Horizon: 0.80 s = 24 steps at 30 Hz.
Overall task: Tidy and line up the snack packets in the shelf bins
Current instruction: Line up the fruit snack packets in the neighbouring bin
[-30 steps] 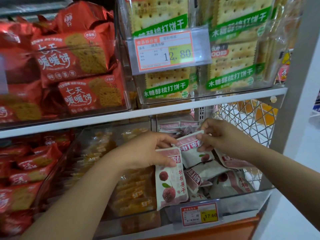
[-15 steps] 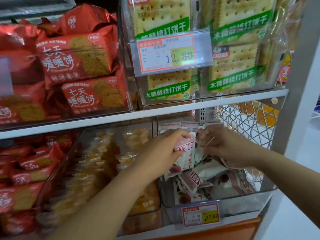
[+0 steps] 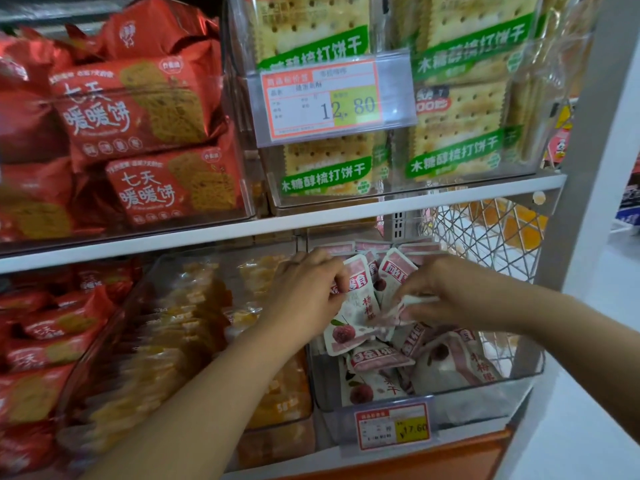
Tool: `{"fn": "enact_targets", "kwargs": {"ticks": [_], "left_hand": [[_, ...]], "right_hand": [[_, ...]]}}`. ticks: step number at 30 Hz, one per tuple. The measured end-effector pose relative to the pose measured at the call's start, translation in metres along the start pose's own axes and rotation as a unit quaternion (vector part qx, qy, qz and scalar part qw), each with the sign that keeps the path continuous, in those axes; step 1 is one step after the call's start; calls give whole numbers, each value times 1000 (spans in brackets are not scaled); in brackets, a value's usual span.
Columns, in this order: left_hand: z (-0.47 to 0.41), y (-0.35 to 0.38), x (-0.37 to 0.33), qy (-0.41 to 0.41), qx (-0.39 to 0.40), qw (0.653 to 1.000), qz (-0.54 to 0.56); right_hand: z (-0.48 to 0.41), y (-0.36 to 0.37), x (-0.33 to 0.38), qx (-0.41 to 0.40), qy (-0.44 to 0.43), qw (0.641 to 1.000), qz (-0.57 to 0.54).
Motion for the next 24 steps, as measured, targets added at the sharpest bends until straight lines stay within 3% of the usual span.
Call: {"fn": "enact_targets", "kwargs": {"ticks": [2, 5, 9, 11, 13, 15, 17, 19, 22, 24], "left_hand": [[0, 0, 0, 5, -5, 1000, 4], [-5, 19, 11, 6, 67, 997, 24], [2, 13, 22, -38, 140, 954, 264], [7, 7, 15, -43, 170, 940, 293], [7, 9, 12, -33, 175, 958, 225], [6, 15, 9, -2, 162, 985, 63], [2, 15, 9, 13, 107, 994, -28], [0, 9, 11, 2, 64, 998, -7], [-1, 5, 15, -12, 41, 999, 29], [-2, 2, 17, -23, 23, 998, 51]], "right_hand": [[4, -18, 3, -35, 11, 992, -125], [8, -26, -4, -71, 27, 957, -279], [0, 1, -19, -99, 63, 959, -258], [-3, 8, -20, -134, 78, 962, -226], [-7, 14, -15, -156, 70, 958, -232], [-12, 17, -15, -172, 72, 956, -225], [-11, 9, -21, -181, 94, 961, -189], [-9, 4, -26, -137, 104, 976, -133], [-4, 35, -14, 45, 75, 996, -33], [-2, 59, -6, 109, 39, 992, 41]]}}
Point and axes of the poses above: each hand's wrist, its own z-axis away from the middle knuckle, its own y-axis out of the palm, x = y × z, the point moved 10 cm from there along -z, towards the middle knuckle, and after that the axes turned 9 degrees about -z, right-handed, at the moved point
